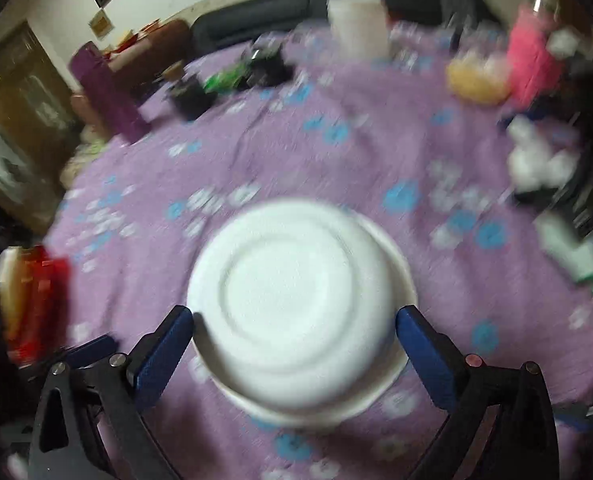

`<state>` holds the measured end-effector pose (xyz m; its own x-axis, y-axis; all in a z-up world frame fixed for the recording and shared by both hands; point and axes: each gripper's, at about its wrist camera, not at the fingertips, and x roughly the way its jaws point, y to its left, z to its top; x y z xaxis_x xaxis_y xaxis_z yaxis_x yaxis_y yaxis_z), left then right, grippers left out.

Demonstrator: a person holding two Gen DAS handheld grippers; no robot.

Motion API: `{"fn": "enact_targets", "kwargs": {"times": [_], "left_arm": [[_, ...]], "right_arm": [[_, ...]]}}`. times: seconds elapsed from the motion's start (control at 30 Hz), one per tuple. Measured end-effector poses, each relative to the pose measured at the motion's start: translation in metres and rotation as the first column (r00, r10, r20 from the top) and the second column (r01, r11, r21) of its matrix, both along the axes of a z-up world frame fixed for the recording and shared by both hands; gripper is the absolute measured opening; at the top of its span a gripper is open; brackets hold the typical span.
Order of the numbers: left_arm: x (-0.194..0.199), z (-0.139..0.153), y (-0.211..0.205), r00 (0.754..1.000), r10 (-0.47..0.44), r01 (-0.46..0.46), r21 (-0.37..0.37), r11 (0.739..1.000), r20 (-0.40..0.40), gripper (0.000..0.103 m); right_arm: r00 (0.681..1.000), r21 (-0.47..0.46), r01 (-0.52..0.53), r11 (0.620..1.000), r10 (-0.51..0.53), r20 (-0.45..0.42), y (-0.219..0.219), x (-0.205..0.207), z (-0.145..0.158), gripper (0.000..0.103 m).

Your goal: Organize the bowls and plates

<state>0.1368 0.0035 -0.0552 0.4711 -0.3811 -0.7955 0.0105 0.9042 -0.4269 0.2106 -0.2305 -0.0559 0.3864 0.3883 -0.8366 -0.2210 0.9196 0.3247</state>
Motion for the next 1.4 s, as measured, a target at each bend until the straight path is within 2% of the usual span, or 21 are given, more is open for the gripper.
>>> {"fn": "enact_targets", "kwargs": {"times": [0.03, 0.1, 0.13, 0.2, 0.3, 0.37, 0.4, 0.43, 0.6, 0.67, 0.7, 0.8, 0.93, 0.97, 1.0, 1.07, 1.1, 1.17, 1.27, 1.33, 1.4], "left_arm": [[-0.001, 0.001, 0.006, 1.000, 0.009, -0.009, -0.014, 1.000, 0.001, 0.083], [-0.003, 0.001, 0.014, 1.000, 0.029, -0.029, -0.024, 0.999, 0.003, 0.083], [-0.005, 0.001, 0.022, 0.999, 0.047, -0.047, -0.030, 0.998, 0.007, 0.083], [-0.006, 0.002, 0.030, 0.998, 0.070, -0.070, -0.032, 0.997, 0.008, 0.083], [-0.006, 0.005, 0.040, 0.996, 0.092, -0.092, -0.023, 0.996, 0.010, 0.083], [-0.003, 0.009, 0.042, 0.995, 0.100, -0.100, -0.010, 0.995, 0.018, 0.083], [0.000, 0.012, 0.042, 0.995, 0.100, -0.099, -0.006, 0.995, 0.023, 0.083], [0.005, 0.014, 0.040, 0.995, 0.097, -0.097, 0.003, 0.995, 0.029, 0.083], [0.040, 0.008, 0.036, 0.987, 0.161, -0.160, 0.074, 0.984, -0.009, 0.083], [0.054, -0.002, 0.042, 0.980, 0.196, -0.194, 0.043, 0.980, -0.042, 0.083], [0.057, -0.002, 0.044, 0.976, 0.215, -0.214, 0.038, 0.976, -0.029, 0.083], [0.068, -0.001, 0.046, 0.975, 0.222, -0.221, 0.041, 0.974, -0.021, 0.083], [0.068, -0.002, 0.049, 0.979, 0.205, -0.205, 0.012, 0.979, -0.010, 0.082], [0.065, -0.002, 0.049, 0.982, 0.187, -0.188, -0.025, 0.982, -0.011, 0.082], [0.062, -0.002, 0.049, 0.984, 0.177, -0.178, -0.063, 0.982, -0.015, 0.082], [0.055, -0.001, 0.050, 0.986, 0.161, -0.164, -0.144, 0.976, -0.028, 0.082], [0.051, 0.001, 0.052, 0.985, 0.172, -0.173, -0.148, 0.974, -0.016, 0.082], [0.043, 0.004, 0.063, 0.978, 0.209, -0.207, -0.160, 0.965, -0.002, 0.082], [0.037, -0.004, 0.082, 0.967, 0.252, -0.254, -0.155, 0.955, -0.032, 0.080], [0.033, -0.005, 0.086, 0.966, 0.257, -0.256, -0.162, 0.953, -0.018, 0.075], [0.033, -0.007, 0.080, 0.976, 0.217, -0.218, -0.187, 0.958, -0.024, 0.079]], "right_arm": [[0.998, 0.081, -0.030, 0.996, 0.035, -0.058, 0.000, -0.003, -0.007, 0.097], [0.996, 0.091, -0.070, 0.993, 0.074, -0.047, 0.005, -0.015, -0.009, 0.087], [0.990, 0.122, -0.115, 0.986, 0.124, -0.064, 0.011, -0.024, -0.011, 0.060], [0.950, 0.235, -0.214, 0.948, 0.258, -0.174, 0.029, -0.038, -0.029, 0.019], [0.977, 0.141, -0.189, 0.972, 0.200, -0.073, 0.033, -0.053, -0.020, 0.022], [0.998, 0.119, -0.058, 0.991, 0.055, 0.027, 0.019, -0.055, -0.004, 0.025], [0.998, 0.146, 0.009, 0.989, -0.018, 0.061, 0.010, -0.054, 0.002, 0.036], [0.992, 0.177, 0.082, 0.981, -0.097, 0.079, 0.000, -0.051, 0.005, 0.049], [0.942, 0.081, 0.311, 0.947, -0.318, 0.104, -0.017, -0.024, -0.010, 0.050], [0.934, 0.167, 0.340, 0.926, -0.353, 0.057, -0.025, -0.016, -0.020, 0.050], [0.935, 0.284, 0.342, 0.896, -0.354, -0.011, -0.032, -0.007, -0.031, 0.050], [0.933, 0.442, 0.352, 0.825, -0.345, -0.098, -0.045, 0.005, -0.046, 0.051], [0.946, 0.583, 0.321, 0.746, -0.275, -0.170, -0.054, 0.010, -0.059, 0.050], [0.950, 0.620, 0.311, 0.720, -0.251, -0.186, -0.054, 0.012, -0.060, 0.053], [0.956, 0.634, 0.294, 0.716, -0.228, -0.185, -0.050, 0.008, -0.058, 0.061], [0.965, 0.585, 0.260, 0.768, -0.216, -0.145, -0.036, 0.004, -0.046, 0.080], [0.969, 0.584, 0.247, 0.773, -0.204, -0.140, -0.032, 0.003, -0.043, 0.088], [0.973, 0.613, 0.231, 0.756, -0.181, -0.143, -0.023, 0.000, -0.041, 0.088], [0.984, 0.702, 0.175, 0.690, -0.138, -0.109, -0.020, -0.013, -0.030, 0.088], [0.993, 0.736, 0.114, 0.667, -0.096, -0.067, -0.014, -0.021, -0.015, 0.089], [0.999, 0.762, 0.047, 0.646, -0.038, -0.030, -0.005, -0.025, 0.000, 0.089]]}}
